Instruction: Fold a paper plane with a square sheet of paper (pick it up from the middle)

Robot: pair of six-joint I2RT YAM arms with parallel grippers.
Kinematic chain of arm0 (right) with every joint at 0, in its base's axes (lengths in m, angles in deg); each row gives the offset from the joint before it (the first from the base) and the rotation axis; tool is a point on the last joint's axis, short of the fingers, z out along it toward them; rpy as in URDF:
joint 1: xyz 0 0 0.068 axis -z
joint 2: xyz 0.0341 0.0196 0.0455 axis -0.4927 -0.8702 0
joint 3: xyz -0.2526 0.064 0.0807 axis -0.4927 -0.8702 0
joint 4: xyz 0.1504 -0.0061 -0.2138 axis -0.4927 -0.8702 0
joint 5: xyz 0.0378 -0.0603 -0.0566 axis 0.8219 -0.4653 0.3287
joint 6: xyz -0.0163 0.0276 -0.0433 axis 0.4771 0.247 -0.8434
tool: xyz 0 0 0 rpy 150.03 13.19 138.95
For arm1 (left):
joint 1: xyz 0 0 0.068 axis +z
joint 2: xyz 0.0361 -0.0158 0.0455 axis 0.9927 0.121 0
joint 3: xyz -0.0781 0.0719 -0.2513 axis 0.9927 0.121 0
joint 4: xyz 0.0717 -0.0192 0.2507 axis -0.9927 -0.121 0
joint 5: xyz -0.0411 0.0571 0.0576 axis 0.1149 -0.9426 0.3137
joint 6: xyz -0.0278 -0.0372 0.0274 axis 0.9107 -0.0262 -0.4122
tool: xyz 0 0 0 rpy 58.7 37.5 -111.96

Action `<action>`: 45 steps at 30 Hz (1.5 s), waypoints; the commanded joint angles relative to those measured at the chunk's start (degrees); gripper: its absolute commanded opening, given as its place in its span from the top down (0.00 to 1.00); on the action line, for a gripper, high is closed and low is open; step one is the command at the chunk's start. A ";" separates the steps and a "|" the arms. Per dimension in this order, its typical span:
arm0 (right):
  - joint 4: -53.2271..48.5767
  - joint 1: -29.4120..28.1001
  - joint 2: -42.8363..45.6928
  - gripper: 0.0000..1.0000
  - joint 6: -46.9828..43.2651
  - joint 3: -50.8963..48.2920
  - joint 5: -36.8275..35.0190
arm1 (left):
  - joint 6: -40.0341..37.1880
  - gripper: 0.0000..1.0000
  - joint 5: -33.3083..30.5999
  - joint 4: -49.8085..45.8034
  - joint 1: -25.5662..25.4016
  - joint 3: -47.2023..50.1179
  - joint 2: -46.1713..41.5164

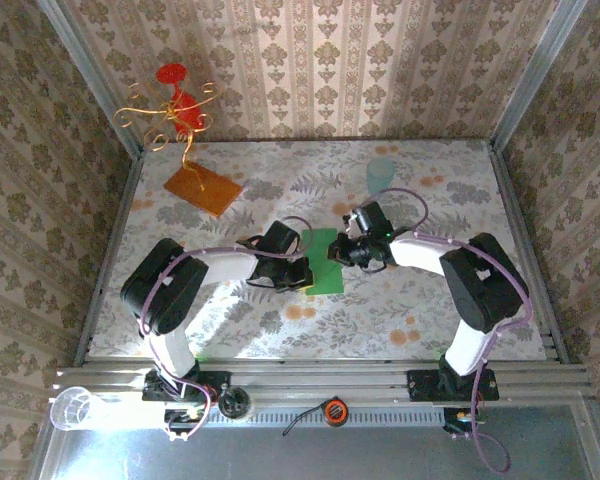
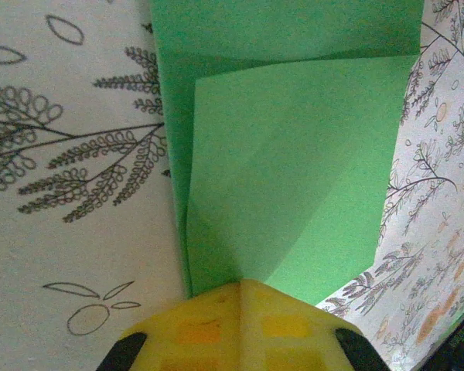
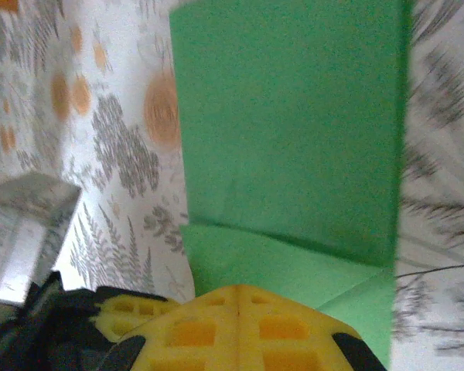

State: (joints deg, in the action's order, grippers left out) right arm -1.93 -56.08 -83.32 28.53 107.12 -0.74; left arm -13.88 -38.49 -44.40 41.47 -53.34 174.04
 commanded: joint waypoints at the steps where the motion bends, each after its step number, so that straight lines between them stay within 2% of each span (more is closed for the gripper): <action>1: 0.50 -0.65 -3.00 0.99 1.53 0.18 1.68 | -2.12 1.00 -2.49 -8.18 -0.60 0.53 2.39; 8: -2.21 -0.77 -6.33 0.99 1.56 1.55 -0.81 | -2.87 1.00 -1.79 -7.90 -0.85 -2.52 0.54; 14: -3.73 -0.70 -8.32 0.99 1.74 1.55 -2.10 | -1.52 0.98 -0.07 -1.39 -0.96 -3.65 -1.96; 18: -3.78 -0.68 -8.96 0.99 2.12 1.46 -2.09 | -1.60 0.94 1.16 -0.78 -1.01 -5.58 1.07; 28: -4.78 -0.68 -9.57 0.99 1.99 1.62 -2.59 | -2.28 0.95 1.30 -3.07 -0.93 -8.21 6.07; 35: -6.90 -0.33 -9.95 0.99 0.89 2.31 -4.02 | -1.67 0.95 -0.04 -4.94 -0.91 0.92 1.19; 39: -8.18 -0.24 -9.89 0.99 0.12 2.77 -4.48 | 0.25 0.87 -0.72 -7.14 -1.09 4.50 -3.49; 45: -7.36 -0.67 -8.04 0.98 -0.78 3.32 -1.55 | -0.17 0.82 -2.19 -8.49 -0.96 2.25 -7.27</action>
State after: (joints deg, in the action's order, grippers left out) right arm -4.42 -56.78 -90.16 29.25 110.48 0.26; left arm -14.03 -39.13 -49.01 40.70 -49.27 168.14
